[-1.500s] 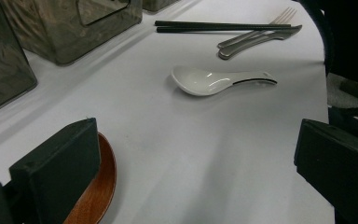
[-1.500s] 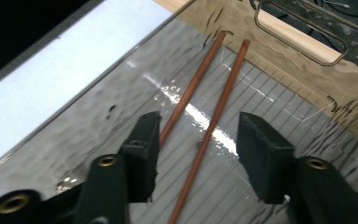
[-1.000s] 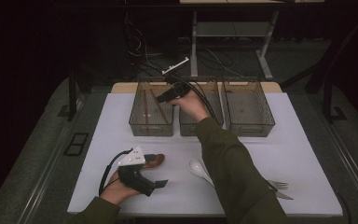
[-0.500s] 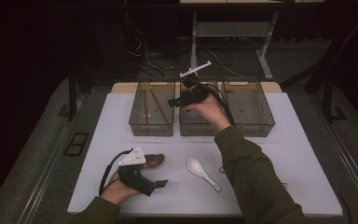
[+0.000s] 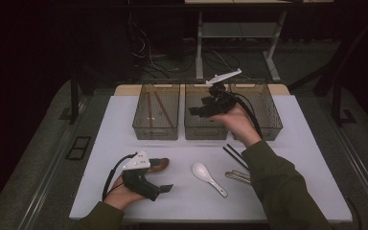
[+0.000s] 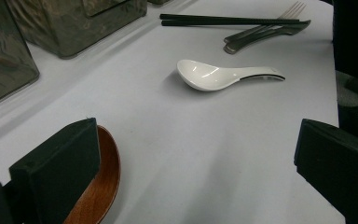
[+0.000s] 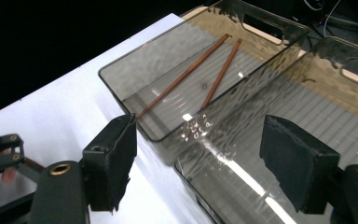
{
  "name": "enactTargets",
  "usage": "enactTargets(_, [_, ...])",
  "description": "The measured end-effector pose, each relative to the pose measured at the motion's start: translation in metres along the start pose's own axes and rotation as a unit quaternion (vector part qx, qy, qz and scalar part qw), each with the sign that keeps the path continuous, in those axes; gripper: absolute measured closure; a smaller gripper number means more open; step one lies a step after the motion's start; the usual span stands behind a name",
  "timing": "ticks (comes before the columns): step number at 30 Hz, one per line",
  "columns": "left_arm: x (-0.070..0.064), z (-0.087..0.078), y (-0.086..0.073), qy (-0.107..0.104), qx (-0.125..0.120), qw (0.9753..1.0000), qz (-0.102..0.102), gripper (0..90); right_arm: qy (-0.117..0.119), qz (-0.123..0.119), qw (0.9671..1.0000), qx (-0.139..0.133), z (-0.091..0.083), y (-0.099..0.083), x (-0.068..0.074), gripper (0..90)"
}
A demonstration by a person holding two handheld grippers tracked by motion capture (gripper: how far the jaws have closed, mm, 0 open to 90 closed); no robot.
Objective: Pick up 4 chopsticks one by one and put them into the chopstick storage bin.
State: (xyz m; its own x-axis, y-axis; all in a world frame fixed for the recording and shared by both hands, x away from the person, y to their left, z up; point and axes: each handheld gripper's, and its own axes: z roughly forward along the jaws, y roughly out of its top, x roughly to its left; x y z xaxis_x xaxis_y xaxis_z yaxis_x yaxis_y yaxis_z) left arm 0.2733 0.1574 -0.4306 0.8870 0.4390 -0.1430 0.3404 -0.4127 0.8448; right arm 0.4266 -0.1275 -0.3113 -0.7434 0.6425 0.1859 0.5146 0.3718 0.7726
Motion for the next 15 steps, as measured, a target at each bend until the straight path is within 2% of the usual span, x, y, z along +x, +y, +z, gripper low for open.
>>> enactTargets(7, [0.0,0.001,0.0,-0.001,0.001,1.0,-0.003,0.0,-0.006,-0.008,0.9999,-0.011,-0.025,-0.015,-0.001,26.4])
enactTargets(15, [0.001,0.001,0.0,-0.002,-0.002,1.0,-0.004,0.0,-0.024,-0.025,0.9994,-0.009,-0.049,-0.04,-0.003,26.4])
